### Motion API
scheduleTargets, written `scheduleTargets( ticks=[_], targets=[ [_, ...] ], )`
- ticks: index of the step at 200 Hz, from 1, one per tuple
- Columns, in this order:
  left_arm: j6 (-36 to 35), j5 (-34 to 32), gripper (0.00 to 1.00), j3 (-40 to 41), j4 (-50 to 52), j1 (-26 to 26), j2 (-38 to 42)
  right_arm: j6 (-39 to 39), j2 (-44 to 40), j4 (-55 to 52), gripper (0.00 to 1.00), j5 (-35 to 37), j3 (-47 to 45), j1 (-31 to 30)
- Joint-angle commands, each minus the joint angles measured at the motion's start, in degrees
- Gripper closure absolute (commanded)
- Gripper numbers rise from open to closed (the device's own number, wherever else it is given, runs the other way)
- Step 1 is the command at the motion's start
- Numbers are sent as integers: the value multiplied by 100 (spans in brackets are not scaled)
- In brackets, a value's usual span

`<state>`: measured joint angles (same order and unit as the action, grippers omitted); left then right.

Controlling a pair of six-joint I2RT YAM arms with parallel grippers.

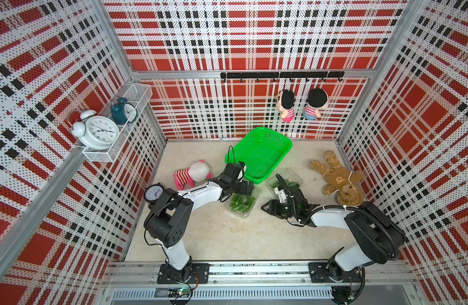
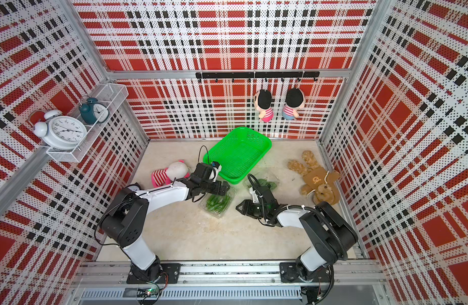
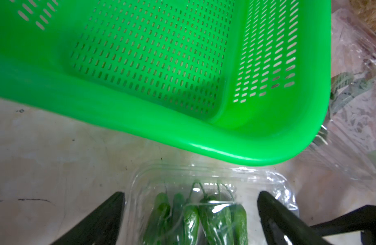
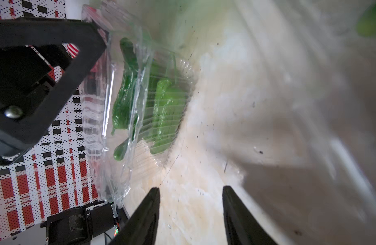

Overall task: Take small green peppers out of containers
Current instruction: Open the packing box at the center of the board.

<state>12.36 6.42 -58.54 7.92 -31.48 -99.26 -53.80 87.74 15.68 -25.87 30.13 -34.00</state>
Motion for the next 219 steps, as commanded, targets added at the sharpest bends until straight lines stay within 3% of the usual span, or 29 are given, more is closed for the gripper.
scheduleTargets(
  ticks=[1,25,63,97,178,219],
  targets=[
    [-190,118,1,192,253,-64,158,113,-215,-259,45,-8,100,7],
    [-175,249,1,422,240,-109,414,109,-263,-191,38,-73,56,7],
    [-146,336,1,625,236,-363,751,-255,-69,62,37,-57,82,83],
    [130,130,0,675,196,-392,952,-918,355,1127,47,-284,-54,103],
    [670,320,1,794,-177,-475,1027,-575,397,1113,56,-655,-91,-444],
    [746,-388,1,987,-164,-613,1263,-672,97,1561,41,-766,-734,-450]
  ],
)
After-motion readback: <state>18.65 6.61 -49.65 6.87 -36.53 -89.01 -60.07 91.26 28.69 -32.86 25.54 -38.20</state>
